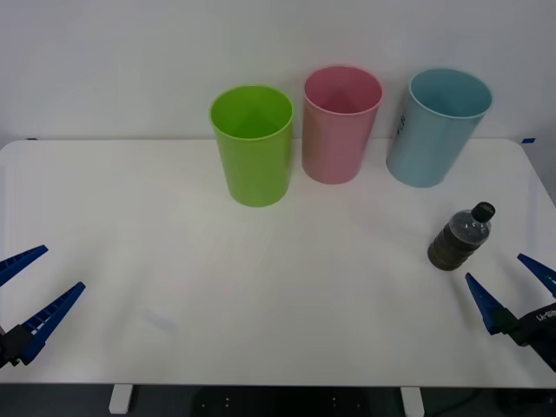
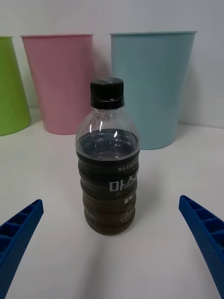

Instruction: Grasp the object on the table and drop it into the matching bin: aluminum can to the light blue bin, PET bottle to the pink bin.

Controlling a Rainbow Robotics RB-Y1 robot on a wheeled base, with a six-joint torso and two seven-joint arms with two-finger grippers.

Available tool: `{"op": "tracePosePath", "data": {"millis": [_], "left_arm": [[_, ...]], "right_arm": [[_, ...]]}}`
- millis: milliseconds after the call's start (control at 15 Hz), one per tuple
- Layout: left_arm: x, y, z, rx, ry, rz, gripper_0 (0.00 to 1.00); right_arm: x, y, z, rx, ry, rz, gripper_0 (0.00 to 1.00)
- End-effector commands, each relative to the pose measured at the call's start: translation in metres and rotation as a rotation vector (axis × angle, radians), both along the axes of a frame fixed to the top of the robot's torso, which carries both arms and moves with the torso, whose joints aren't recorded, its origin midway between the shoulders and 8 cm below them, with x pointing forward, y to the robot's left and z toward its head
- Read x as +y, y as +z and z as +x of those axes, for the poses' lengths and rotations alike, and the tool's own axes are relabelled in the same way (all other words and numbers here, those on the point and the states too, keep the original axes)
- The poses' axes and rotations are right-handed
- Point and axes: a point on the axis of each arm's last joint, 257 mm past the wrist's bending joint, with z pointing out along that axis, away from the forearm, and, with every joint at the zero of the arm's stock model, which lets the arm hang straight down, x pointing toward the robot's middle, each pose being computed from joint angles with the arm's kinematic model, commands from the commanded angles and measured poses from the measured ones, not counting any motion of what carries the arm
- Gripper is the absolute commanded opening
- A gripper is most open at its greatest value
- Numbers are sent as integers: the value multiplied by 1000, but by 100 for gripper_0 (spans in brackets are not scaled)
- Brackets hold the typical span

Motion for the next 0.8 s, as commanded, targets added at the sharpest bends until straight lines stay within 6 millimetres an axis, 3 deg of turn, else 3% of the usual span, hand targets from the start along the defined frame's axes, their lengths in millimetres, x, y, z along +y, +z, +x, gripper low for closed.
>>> {"op": "tracePosePath", "data": {"millis": [67, 800], "left_arm": [[0, 0, 0, 0, 0, 0, 100], [0, 0, 0, 0, 0, 0, 100]], "right_arm": [[2, -4, 13, 2, -3, 3, 100], [21, -23, 73, 16, 10, 36, 100]]}}
